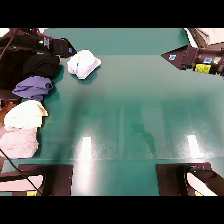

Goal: Fold the shirts.

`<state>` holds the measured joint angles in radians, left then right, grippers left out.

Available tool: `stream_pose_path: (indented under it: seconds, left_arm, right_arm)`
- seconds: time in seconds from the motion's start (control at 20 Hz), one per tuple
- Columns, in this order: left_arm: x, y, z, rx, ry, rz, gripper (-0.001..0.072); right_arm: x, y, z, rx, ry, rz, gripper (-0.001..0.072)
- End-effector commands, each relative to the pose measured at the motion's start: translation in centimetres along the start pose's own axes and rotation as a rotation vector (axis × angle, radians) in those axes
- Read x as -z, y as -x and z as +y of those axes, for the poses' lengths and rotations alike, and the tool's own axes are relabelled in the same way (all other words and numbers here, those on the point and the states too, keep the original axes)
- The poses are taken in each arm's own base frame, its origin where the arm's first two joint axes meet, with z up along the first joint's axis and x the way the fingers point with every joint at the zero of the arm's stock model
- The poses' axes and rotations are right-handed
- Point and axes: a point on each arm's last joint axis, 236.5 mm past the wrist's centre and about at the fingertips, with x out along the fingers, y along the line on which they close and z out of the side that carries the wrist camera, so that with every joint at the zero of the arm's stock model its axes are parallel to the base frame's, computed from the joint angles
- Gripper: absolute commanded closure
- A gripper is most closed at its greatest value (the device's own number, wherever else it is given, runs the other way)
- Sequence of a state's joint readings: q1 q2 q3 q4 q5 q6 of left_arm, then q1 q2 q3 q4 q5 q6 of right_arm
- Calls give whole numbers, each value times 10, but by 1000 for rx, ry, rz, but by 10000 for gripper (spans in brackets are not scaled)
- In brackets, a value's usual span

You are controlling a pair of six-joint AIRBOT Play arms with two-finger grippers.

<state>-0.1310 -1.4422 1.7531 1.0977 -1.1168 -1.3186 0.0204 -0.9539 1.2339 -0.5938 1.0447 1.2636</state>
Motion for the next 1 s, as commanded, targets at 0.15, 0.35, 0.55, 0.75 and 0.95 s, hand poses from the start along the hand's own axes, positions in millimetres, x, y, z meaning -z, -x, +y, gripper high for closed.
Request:
stream_pose_path:
  seconds: [0.15, 0.35, 0.55, 0.75, 0.95]
  left_arm:
    - [31, -108, 112, -258, 14, 40, 200]
    - [64, -169, 135, -248, 67, 66, 199]
    - [67, -193, 140, -225, 80, 30, 201]
    - [65, -196, 137, -208, 105, 18, 529]
    - [18, -169, 98, -95, 123, -7, 685]
  right_arm:
    - [4, -1, 2, -6, 1, 14, 696]
    - [4, -1, 2, -5, 2, 17, 696]
    - [4, -1, 2, -4, 2, 17, 696]
    - [1, -1, 1, -1, 2, 4, 696]
    - [-7, -1, -1, 8, 1, -30, 697]
